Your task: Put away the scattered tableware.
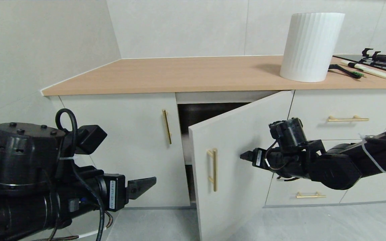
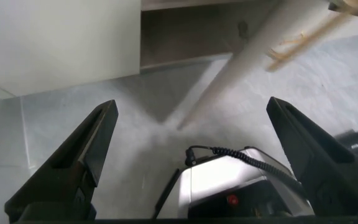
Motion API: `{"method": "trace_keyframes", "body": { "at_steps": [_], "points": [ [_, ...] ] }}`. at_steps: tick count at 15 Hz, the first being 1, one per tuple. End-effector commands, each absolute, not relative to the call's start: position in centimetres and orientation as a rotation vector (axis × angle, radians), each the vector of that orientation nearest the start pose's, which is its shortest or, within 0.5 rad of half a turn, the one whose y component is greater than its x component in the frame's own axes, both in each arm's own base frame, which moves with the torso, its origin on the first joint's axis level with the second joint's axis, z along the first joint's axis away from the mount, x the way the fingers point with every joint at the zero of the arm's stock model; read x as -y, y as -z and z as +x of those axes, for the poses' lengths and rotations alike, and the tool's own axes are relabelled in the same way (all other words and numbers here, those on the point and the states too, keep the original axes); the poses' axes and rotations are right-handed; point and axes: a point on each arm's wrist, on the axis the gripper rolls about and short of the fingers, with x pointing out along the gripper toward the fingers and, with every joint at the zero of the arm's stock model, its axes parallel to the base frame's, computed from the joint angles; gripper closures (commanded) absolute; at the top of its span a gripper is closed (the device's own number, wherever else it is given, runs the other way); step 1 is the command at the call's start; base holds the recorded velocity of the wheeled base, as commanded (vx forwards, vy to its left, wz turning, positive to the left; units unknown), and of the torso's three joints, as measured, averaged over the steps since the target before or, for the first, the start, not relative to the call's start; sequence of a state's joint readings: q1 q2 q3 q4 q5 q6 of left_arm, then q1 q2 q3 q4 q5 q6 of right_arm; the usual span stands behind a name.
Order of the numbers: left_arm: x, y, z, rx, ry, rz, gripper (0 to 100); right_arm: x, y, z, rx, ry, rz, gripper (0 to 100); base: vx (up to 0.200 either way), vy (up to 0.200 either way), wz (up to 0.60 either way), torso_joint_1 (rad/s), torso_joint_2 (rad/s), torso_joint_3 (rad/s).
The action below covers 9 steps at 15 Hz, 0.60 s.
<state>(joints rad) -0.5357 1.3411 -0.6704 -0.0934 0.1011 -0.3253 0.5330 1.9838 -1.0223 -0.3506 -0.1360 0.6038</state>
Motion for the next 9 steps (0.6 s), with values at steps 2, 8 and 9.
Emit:
{"method": "trace_keyframes", "body": {
  "at_steps": [2,8,9],
  "points": [
    [10.1,-18.7,17.4,-0.614,0.327,-0.131,0,-19.3,-10.9,32.1,-0.645,-0.211,0.423,0,0.0,0.0,0.0,0.0,0.0,0.0],
    [10.1,-18.6,17.5,-0.617,0.326,-0.129,0,-20.6,-10.9,33.6,-0.604,-0.201,0.566,0,0.0,0.0,0.0,0.0,0.0,0.0],
    [10.1,-18.6,17.5,-0.617,0.326,-0.129,0,-20.7,-11.0,33.9,-0.599,-0.2,0.582,0,0.0,0.0,0.0,0.0,0.0,0.0]
  ]
}}
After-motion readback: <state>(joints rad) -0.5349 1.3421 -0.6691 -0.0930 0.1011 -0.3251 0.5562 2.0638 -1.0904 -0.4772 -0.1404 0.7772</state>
